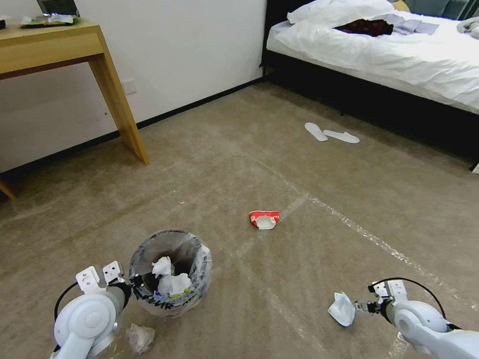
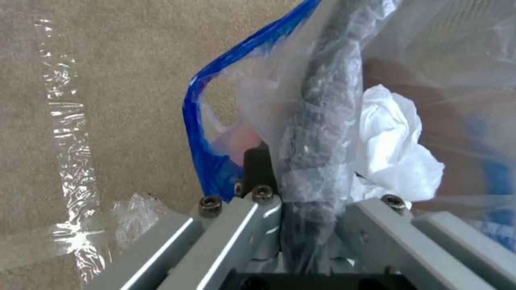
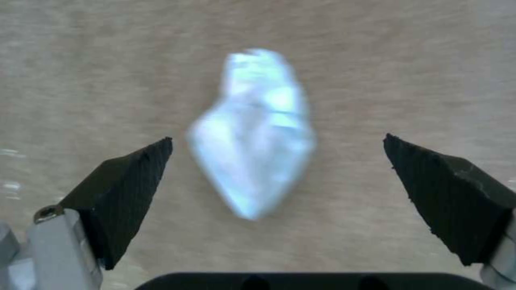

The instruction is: Pick up the trash bin and place the garbage on the floor into it.

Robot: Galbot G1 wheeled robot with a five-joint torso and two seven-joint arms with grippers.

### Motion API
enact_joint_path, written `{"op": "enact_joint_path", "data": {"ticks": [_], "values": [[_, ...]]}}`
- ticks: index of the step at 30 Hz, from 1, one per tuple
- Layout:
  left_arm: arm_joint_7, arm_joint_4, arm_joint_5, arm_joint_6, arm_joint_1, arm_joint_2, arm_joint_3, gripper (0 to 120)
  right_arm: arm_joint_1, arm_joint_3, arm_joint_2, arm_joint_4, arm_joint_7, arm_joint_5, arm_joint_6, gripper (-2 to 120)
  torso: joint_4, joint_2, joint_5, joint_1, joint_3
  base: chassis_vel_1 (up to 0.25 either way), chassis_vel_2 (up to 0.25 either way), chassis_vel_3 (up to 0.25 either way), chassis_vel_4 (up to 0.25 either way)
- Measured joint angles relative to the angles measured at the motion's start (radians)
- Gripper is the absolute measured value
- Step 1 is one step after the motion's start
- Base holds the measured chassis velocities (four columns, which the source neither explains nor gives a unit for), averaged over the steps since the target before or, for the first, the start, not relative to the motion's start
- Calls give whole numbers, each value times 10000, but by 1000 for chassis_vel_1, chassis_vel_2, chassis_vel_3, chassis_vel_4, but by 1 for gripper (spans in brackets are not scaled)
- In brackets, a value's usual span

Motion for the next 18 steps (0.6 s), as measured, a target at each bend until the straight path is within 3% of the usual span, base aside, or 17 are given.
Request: {"op": "enact_joint_path", "data": {"ticks": [6,18], "values": [[-15,2,-5,-4,9,14,-38,0,822,-418,1310,-1256,89,-284,-175,100,3,0,4,0,1,0,0,0,0],[-15,11,-6,-18,26,21,-70,0,1073,-447,1862,-2463,-534,-1213,429,100,-1,0,0,0,0,0,0,0,0]]}}
